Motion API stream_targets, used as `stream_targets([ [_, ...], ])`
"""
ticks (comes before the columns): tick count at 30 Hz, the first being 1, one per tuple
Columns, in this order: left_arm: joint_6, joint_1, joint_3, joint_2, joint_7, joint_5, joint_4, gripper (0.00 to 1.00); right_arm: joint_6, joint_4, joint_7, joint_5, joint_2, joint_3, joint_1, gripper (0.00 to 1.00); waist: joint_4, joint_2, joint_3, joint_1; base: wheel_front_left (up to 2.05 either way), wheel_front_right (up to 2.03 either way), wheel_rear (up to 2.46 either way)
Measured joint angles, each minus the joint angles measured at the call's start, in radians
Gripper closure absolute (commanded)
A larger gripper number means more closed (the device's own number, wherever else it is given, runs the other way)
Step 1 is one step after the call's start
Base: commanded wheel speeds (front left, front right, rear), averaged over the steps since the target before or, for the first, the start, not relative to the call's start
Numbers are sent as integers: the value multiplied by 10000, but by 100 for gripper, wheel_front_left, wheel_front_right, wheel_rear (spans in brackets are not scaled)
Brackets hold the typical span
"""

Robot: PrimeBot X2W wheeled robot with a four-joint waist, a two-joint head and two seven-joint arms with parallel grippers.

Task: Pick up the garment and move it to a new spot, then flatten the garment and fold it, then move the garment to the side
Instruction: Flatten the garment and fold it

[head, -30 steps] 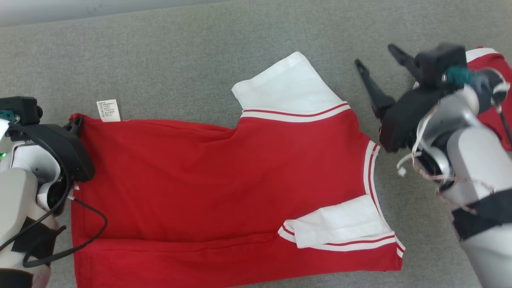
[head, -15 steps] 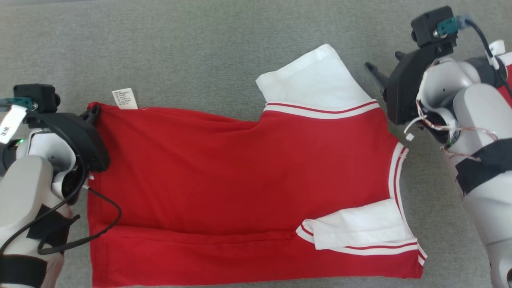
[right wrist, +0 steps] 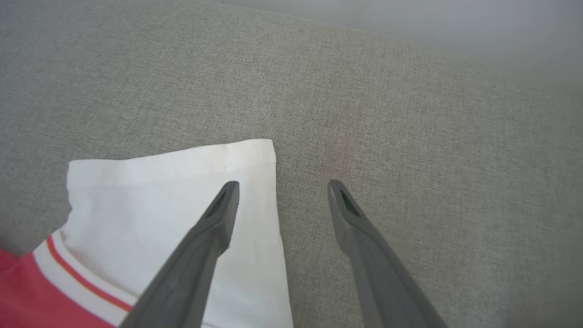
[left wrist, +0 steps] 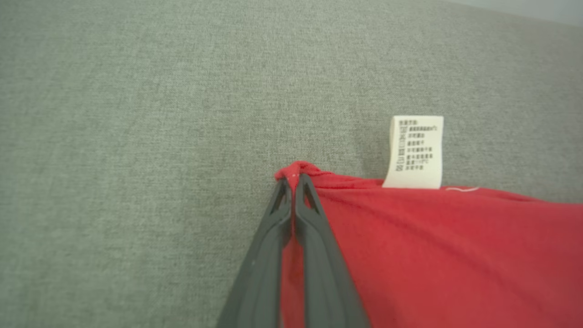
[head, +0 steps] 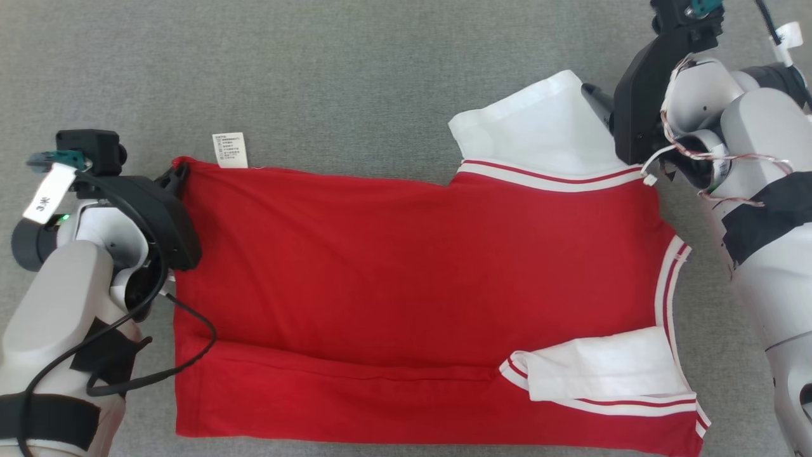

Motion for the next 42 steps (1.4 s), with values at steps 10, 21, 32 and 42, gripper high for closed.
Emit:
stream_targets([
  [10, -12, -229, -190, -299, -186, -44, 192, 100, 0, 901, 15, 178, 67, -94, -436, 0, 411, 0, 143, 0, 0, 0, 0],
  [21, -92, -436, -320, -424, -477, -92, 474, 100, -69, 1814, 86, 138, 104, -13, -755, 79, 705, 0, 309, 0, 0, 0, 0],
  [32, -92, -587, -435, -389, -640, -184, 640, 100, -123, 2171, -132, 40, 92, 46, -1052, 4, 697, 0, 389, -1, 0, 0, 0],
  [42, -92, -686, -612, -389, -786, -500, 706, 100, -150, 2523, -357, -29, 69, 52, -1277, 73, 729, 0, 479, -2, 0, 0, 0],
])
